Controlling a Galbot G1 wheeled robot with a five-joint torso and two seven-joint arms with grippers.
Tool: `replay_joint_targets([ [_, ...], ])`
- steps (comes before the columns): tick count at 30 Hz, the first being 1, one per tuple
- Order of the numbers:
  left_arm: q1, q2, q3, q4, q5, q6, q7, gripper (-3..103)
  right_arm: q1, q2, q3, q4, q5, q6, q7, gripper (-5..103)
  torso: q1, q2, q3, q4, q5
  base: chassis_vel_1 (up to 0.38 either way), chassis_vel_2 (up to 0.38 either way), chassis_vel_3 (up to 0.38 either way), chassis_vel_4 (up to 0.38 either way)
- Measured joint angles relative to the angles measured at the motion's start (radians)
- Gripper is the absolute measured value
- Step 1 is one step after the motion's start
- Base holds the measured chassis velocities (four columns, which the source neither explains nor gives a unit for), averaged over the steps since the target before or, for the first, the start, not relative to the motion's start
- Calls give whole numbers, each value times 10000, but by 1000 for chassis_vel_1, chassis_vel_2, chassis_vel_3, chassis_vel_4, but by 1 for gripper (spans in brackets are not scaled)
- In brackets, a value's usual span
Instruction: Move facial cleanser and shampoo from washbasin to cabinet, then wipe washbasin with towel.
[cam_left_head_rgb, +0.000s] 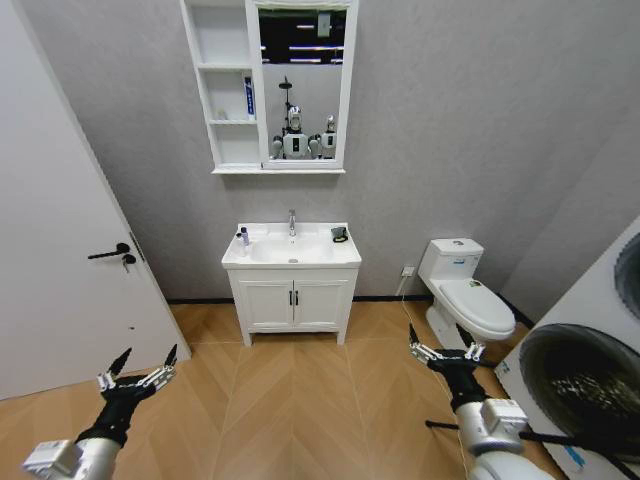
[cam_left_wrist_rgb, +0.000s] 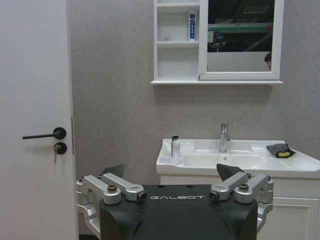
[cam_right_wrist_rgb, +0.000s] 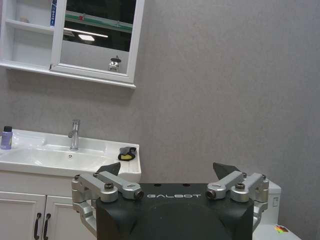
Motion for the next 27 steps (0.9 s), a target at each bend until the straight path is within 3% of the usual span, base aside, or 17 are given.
replay_joint_targets([
  [15,-51,53,74,1,6,0,64,100,-13,42,-10,0,21,80,-44,100,-2,0,-1,-1,0,-2,3,2,-1],
  [27,-42,22,100,-73,64,0,71,100,-17,64,-6,5,22,136,-54,100,2,-1,2,1,-1,-94,87,98,-98],
])
